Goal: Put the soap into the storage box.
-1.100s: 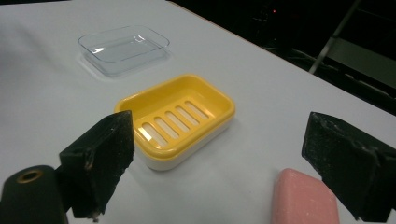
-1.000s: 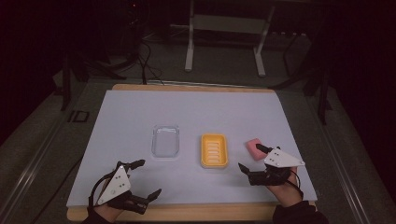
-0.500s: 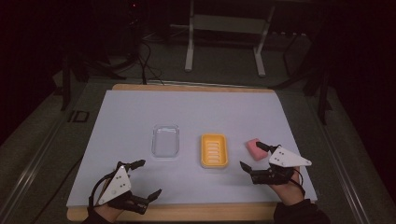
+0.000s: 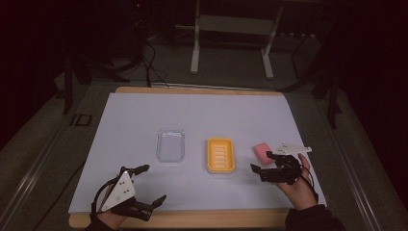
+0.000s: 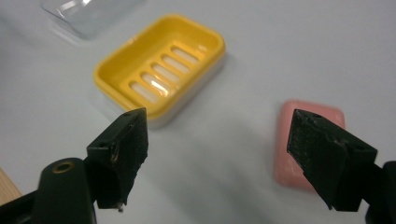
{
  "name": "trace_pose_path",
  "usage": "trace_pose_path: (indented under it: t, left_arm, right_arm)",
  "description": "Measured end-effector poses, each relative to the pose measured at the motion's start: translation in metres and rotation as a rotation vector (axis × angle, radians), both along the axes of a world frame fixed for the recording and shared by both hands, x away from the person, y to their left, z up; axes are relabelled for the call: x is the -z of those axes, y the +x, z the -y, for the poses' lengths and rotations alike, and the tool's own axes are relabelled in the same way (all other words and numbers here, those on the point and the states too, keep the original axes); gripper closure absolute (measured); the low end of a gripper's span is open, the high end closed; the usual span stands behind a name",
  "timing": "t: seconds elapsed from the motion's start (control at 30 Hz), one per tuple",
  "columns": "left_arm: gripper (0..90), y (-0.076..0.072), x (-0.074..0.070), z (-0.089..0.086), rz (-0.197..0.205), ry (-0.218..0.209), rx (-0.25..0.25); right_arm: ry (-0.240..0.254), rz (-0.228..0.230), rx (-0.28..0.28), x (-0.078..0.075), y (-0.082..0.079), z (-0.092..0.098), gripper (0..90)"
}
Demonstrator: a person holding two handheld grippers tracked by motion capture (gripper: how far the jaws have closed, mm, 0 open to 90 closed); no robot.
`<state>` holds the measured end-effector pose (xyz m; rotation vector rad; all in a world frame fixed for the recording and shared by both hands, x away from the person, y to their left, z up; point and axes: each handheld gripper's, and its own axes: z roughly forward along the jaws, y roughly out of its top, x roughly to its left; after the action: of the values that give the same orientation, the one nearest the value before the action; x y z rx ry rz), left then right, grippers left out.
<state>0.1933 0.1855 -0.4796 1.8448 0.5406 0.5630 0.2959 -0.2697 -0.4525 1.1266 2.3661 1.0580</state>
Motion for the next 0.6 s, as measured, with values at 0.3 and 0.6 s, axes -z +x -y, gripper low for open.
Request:
trace_pose_path:
  t: [0.3, 0.6]
  left_arm:
    - [0.6, 0.000, 0.000, 0.000, -0.001, 0.003, -0.005]
    - [0.6, 0.000, 0.000, 0.000, -0.001, 0.004, -0.005]
  right_arm:
    - [-0.153, -0.226, 0.065, 0.007, 0.013, 0.004, 21.4]
    - [-0.224, -0.329, 0.068, 0.005, 0.018, 0.007, 21.0]
